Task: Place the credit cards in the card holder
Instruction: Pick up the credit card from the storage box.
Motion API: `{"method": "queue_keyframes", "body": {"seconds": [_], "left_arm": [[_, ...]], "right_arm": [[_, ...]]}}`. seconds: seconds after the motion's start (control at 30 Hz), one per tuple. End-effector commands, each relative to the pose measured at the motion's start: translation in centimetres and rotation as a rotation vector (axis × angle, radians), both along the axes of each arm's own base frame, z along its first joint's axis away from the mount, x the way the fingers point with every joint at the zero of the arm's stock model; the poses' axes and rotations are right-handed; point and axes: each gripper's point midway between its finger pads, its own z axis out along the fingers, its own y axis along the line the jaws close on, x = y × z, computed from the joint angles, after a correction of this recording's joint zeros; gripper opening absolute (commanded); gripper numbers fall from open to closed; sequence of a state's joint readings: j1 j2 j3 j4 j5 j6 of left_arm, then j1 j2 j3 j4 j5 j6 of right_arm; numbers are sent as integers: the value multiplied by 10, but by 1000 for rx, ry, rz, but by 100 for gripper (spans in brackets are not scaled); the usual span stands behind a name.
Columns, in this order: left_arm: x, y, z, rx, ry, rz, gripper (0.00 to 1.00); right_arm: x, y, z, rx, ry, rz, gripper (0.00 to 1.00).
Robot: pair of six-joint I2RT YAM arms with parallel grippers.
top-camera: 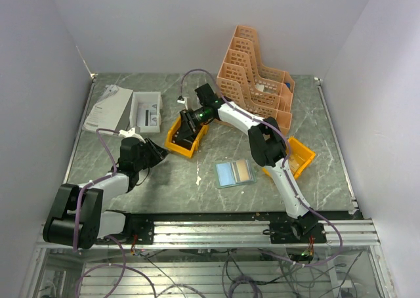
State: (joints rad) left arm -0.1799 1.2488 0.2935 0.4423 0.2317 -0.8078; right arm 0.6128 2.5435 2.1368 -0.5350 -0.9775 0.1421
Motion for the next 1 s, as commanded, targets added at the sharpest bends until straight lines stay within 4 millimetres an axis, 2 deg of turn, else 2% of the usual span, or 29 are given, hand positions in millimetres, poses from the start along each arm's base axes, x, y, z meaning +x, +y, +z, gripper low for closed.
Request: {"method": "queue_keyframes", "body": {"seconds": [0.0,0.33,0.53,0.67,0.97], "left_arm": [[9,3,13,8,-42,5,38],[9,3,15,11,-43,4,38],[9,3,16,8,-46,4,38],[9,3,17,9,-47,2,38],[8,3,18,9,-48,3,38]], "right_arm": [[17,-14,29,37,-30,-39,27],[21,-16,32,28,-49,-50,26],[25,-17,37,26,-77,-56,22],[26,-17,41,24,-93,-59,14],[34,-17,54,15,-168,-67,2]]}}
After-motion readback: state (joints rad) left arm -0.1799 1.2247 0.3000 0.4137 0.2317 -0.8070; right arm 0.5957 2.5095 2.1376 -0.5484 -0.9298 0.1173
